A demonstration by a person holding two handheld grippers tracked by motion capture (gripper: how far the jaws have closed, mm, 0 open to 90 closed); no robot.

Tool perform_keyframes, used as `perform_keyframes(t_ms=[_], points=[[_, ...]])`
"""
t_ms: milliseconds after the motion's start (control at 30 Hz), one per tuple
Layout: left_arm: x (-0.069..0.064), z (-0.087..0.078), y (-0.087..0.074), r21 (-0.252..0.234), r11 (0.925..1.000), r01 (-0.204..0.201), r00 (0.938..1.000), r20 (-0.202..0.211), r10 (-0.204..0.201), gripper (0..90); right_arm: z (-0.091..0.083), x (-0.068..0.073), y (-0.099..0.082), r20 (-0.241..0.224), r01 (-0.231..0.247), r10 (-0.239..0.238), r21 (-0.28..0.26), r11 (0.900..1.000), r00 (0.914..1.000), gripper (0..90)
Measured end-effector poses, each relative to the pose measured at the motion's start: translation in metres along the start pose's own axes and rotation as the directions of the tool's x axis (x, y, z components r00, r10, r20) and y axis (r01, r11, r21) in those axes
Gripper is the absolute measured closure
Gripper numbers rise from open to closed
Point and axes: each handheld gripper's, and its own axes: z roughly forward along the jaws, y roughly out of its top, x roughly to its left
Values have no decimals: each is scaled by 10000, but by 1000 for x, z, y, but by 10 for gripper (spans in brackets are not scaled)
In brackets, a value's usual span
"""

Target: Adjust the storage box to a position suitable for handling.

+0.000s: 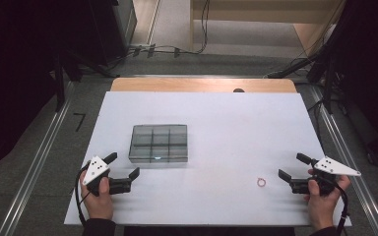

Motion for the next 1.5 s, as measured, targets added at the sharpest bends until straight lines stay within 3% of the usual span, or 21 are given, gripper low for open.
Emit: perform_keyframes(t_ms=[100,167,267,400,500,533,633,700,867,1033,1133,1200,1267,1333,1500], points=[[0,0,0,-7,10000,-5,10000,89,5,0,0,0,0,-44,38,-38,18,10000,10000,0],[1,-3,1,-167,9998,117,9990,440,-110,0,0,0,0,-49,40,-40,32,10000,10000,0],[1,-4,2,-93,9996,253,9977,631,-247,0,0,0,0,-24,14,-14,18,10000,10000,0],[2,-3,6,-71,9985,539,9974,486,-535,1,1,0,0,2,-17,17,35,10000,10000,0],[3,-3,10,141,9975,689,9970,346,-694,55,1,1,0,1,10,-10,39,10000,10000,0],[4,-4,15,-65,9939,1100,9934,335,-1097,73,0,1,-1,1,-12,12,40,10000,10000,0],[7,-4,19,-5,9915,1300,9911,277,-1300,118,0,0,-1,-27,-37,37,23,10000,10000,0],[15,-1,24,230,9851,1705,9841,463,-1714,137,0,0,-1,-48,-5,5,24,10000,10000,0],[27,7,33,729,9799,1856,9815,339,-1884,327,1,0,-1,-53,5,-5,38,10000,10000,0],[42,14,43,1036,9745,1989,9798,-17,-1998,578,0,0,-1,-24,-67,67,24,10000,10000,0],[52,21,47,1336,9683,2110,9767,110,-2143,765,1,0,-1,-45,-44,44,16,10000,10000,0],[55,24,47,1377,9666,2162,9757,71,-2192,835,1,0,-1,-44,-38,38,16,10000,10000,0],[60,30,47,1520,9603,2339,9719,-91,-2353,883,1,0,-1,-41,-42,42,16,10000,10000,0],[65,36,48,1714,9569,2344,9720,-227,-2340,888,1,0,-1,-23,-58,58,31,10000,10000,0],[72,54,49,2269,9438,2405,9700,-219,-2419,892,0,0,-1,-6,-168,168,-3,9999,9999,0]])
